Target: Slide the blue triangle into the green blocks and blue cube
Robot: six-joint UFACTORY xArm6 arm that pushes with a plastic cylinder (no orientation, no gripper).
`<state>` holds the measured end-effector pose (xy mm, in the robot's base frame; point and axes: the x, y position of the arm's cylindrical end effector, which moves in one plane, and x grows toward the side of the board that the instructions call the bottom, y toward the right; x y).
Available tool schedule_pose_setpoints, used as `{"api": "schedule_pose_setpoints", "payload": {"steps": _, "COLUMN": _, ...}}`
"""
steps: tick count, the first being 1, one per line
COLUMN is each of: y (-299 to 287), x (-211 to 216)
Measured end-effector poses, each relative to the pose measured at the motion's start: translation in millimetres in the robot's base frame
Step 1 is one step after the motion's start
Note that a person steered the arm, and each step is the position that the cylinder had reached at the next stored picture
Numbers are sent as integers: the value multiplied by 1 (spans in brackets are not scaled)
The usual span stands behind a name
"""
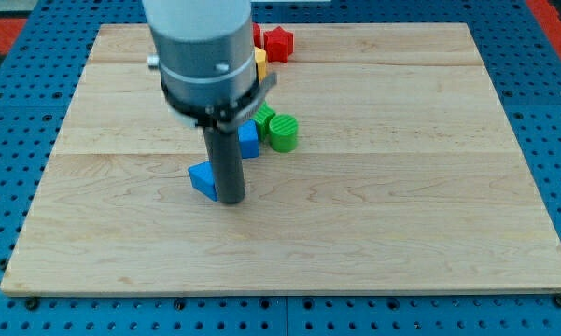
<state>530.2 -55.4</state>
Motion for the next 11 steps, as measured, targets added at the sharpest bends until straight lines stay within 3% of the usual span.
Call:
{"api": "schedule_pose_setpoints", "payload": {"steps": 1, "y": -60, "x": 24}}
{"api": "schedule_pose_setpoints", "payload": {"steps": 2, "y": -95, "x": -14}}
{"api": "schedule_pose_setpoints", "payload": {"steps": 3, "y": -34, "x": -11}}
{"api": "schedule_pose_setpoints", "payload": {"steps": 5, "y": -13, "x": -28}}
{"api": "schedule_pose_setpoints", "payload": {"steps": 6, "y": -89, "x": -31}}
{"api": "schedule_pose_setpoints", "payload": {"steps": 7, "y": -91, "x": -44}}
{"api": "schedule_pose_setpoints", "payload": {"steps": 8, "y": -27, "x": -44}}
{"api": "schedule_pose_setpoints", "payload": {"steps": 11, "y": 33, "x": -56}}
